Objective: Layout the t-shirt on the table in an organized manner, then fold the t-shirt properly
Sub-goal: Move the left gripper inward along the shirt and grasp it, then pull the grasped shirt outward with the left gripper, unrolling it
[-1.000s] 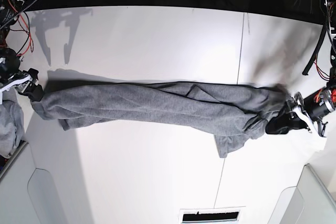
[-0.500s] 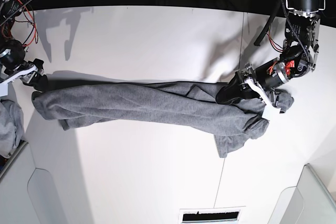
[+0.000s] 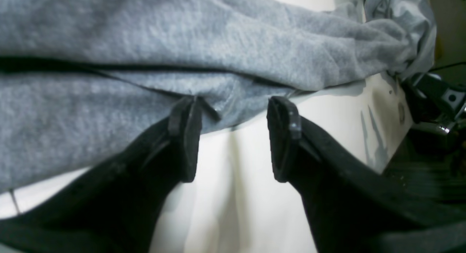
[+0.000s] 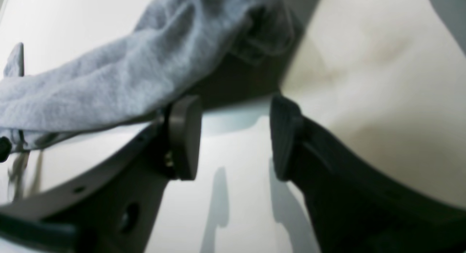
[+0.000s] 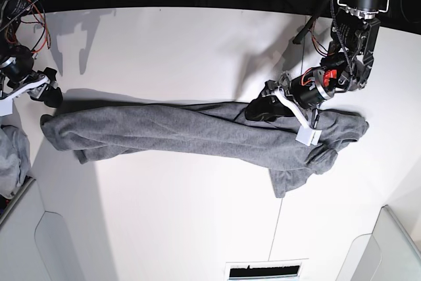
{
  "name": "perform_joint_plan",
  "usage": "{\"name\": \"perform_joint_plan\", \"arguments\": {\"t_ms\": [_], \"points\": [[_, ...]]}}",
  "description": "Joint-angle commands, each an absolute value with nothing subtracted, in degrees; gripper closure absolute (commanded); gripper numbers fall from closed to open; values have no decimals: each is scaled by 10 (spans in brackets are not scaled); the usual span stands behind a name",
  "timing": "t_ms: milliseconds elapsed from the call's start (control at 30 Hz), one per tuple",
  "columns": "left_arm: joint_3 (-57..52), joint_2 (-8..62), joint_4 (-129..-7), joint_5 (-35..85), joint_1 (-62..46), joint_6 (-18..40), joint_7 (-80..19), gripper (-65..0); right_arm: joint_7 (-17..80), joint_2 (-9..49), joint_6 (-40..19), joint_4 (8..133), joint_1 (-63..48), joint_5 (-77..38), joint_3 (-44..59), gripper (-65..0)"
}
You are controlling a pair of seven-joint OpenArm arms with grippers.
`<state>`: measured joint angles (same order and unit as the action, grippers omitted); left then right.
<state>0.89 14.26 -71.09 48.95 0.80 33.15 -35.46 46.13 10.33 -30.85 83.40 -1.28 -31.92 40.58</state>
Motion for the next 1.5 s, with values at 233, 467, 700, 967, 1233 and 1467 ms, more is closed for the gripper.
{"name": "perform_joint_plan", "arguments": {"t_ms": [233, 467, 700, 967, 1233, 1467], "points": [[8, 133, -715, 479, 19, 315, -327, -316, 439, 112, -313, 844, -11, -341, 408, -304], [9, 122, -715, 479, 19, 316, -312, 0, 404, 113, -301, 844, -11, -302, 408, -303], [8, 161, -717, 532, 21, 381, -317, 0, 370, 117, -268, 820, 16, -265, 407, -303], [8, 189, -717, 565, 20, 400, -335, 0, 357, 115, -298, 692, 84, -276, 319, -303], [7, 194, -717, 553, 21, 400, -334, 0, 334, 112, -302, 707, 95, -277, 265, -60], [-2, 234, -752, 563, 20, 400, -354, 0, 404, 113, -309, 794, 96, -290, 271, 0]]}}
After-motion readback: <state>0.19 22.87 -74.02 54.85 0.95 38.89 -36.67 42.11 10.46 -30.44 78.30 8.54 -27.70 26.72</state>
